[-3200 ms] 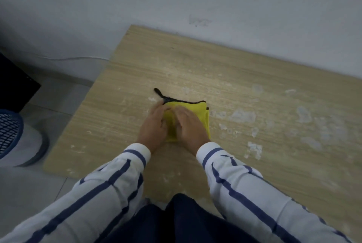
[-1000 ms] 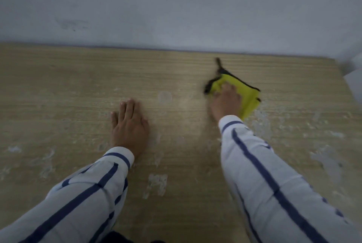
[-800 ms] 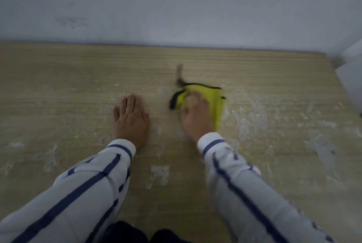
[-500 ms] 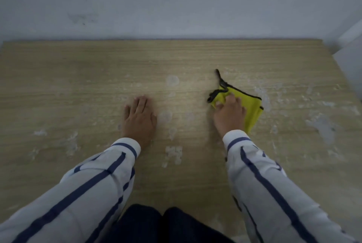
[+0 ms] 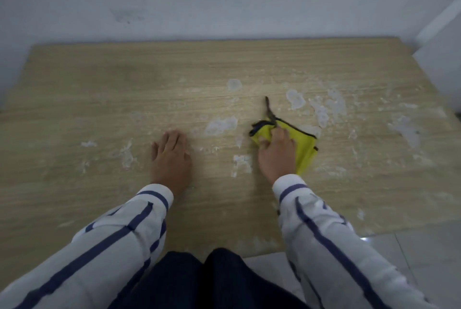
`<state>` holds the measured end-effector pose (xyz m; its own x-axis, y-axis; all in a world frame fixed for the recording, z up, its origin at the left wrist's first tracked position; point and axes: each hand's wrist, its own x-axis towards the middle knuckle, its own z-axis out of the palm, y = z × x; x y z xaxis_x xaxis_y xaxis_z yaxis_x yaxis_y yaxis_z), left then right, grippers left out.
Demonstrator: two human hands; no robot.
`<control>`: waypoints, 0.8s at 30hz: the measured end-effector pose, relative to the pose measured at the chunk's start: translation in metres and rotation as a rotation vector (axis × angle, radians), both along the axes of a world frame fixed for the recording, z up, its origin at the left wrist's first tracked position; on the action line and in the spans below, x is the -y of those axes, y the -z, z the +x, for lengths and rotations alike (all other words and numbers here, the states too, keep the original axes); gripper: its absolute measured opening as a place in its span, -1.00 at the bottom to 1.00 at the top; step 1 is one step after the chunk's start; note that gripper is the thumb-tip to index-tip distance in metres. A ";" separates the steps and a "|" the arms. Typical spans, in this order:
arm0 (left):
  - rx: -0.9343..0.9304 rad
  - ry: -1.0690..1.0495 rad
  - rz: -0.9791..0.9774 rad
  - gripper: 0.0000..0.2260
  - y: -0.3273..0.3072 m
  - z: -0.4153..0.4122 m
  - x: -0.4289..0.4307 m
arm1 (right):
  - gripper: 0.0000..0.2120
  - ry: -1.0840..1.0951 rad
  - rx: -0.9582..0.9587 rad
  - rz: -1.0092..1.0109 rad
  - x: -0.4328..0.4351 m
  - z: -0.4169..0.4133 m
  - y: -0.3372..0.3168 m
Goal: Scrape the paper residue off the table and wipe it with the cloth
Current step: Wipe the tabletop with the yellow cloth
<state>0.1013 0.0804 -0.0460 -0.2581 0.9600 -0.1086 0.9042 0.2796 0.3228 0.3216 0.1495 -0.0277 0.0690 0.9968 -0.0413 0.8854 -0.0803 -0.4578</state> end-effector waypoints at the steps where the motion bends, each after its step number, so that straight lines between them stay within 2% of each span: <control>1: -0.013 -0.013 -0.005 -0.54 0.001 -0.003 0.007 | -0.73 -0.143 -0.006 0.013 0.010 -0.023 0.001; 3: -0.028 -0.030 -0.021 -0.54 0.003 -0.007 0.018 | -0.66 -0.534 0.041 -0.009 0.041 -0.067 0.012; 5: -0.030 -0.024 -0.026 -0.54 0.004 -0.009 0.025 | -0.56 -0.742 0.077 -0.081 0.058 -0.082 0.018; 7: -0.019 -0.011 -0.025 -0.53 0.005 -0.010 0.028 | -0.59 -0.685 0.081 -0.026 0.050 -0.064 0.021; 9: -0.029 -0.006 -0.027 -0.51 0.004 -0.010 0.031 | -0.69 -0.414 0.091 0.012 0.033 -0.033 0.021; 12: -0.042 -0.012 -0.016 -0.51 0.003 -0.008 0.036 | -0.71 0.014 0.050 -0.068 0.017 -0.002 0.007; 13: -0.041 -0.005 -0.019 -0.51 0.003 -0.006 0.038 | -0.72 0.039 0.014 -0.063 0.021 -0.011 0.002; 14: -0.040 0.003 -0.024 -0.52 0.003 -0.005 0.039 | -0.73 -0.028 -0.018 -0.043 0.028 -0.026 -0.002; 17: -0.042 0.031 -0.048 -0.50 0.002 -0.004 0.042 | -0.59 -0.574 -0.008 -0.082 0.080 -0.077 0.005; 19: -0.030 0.047 -0.036 -0.52 0.002 -0.007 0.042 | -0.53 -0.740 0.063 -0.099 0.102 -0.073 0.012; 21: 0.022 0.066 -0.018 -0.55 0.000 -0.013 0.042 | -0.53 -0.616 0.072 -0.028 0.095 -0.041 0.020; 24: 0.090 0.047 0.010 -0.58 -0.001 -0.022 0.044 | -0.62 -0.187 0.045 -0.045 0.066 0.002 0.018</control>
